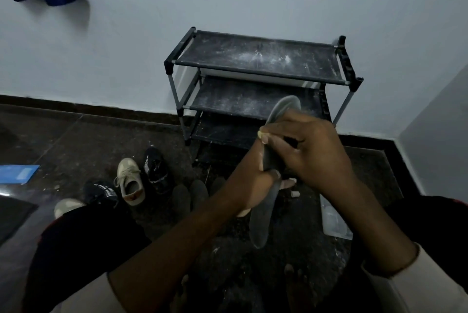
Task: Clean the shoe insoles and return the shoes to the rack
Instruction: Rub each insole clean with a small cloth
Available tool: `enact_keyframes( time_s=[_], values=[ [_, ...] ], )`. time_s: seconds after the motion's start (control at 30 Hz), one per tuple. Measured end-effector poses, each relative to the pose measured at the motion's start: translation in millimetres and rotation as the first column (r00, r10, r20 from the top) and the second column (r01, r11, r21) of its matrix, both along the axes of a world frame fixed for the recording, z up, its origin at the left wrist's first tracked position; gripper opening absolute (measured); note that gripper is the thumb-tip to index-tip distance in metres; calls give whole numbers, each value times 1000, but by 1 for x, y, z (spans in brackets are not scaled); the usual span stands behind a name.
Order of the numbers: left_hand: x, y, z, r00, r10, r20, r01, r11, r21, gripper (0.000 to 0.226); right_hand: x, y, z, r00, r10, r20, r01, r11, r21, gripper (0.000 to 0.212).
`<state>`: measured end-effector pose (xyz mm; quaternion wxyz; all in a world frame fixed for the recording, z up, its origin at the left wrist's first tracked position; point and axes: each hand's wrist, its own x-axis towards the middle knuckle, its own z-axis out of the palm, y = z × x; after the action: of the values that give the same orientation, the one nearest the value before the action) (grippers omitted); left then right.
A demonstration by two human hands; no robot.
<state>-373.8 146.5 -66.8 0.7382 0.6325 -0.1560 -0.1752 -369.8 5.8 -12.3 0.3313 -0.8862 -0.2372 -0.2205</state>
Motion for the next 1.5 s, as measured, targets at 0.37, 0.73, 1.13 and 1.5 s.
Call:
enact_keyframes(
  time_s=[0.37, 0.73, 1.13, 1.5],
  values=[
    [1, 4, 4, 1000, -14, -12, 13, 998, -63, 79, -2, 5, -4, 998, -50, -25, 53, 988, 142, 14],
    [15, 15, 14, 963, 68, -260, -168, 907, -385, 82, 0, -4, -7, 974, -191, -119, 199, 978, 61, 13],
    [10, 13, 15, 974, 192, -116, -202, 977, -74, 26, -3, 7, -11, 975, -174, -136, 172, 985, -30, 13],
    [13, 12, 8, 977, 185, -107, -194, 977, -91, 25, -3, 6, -12, 968, -213, -131, 215, 977, -3, 8]
  ],
)
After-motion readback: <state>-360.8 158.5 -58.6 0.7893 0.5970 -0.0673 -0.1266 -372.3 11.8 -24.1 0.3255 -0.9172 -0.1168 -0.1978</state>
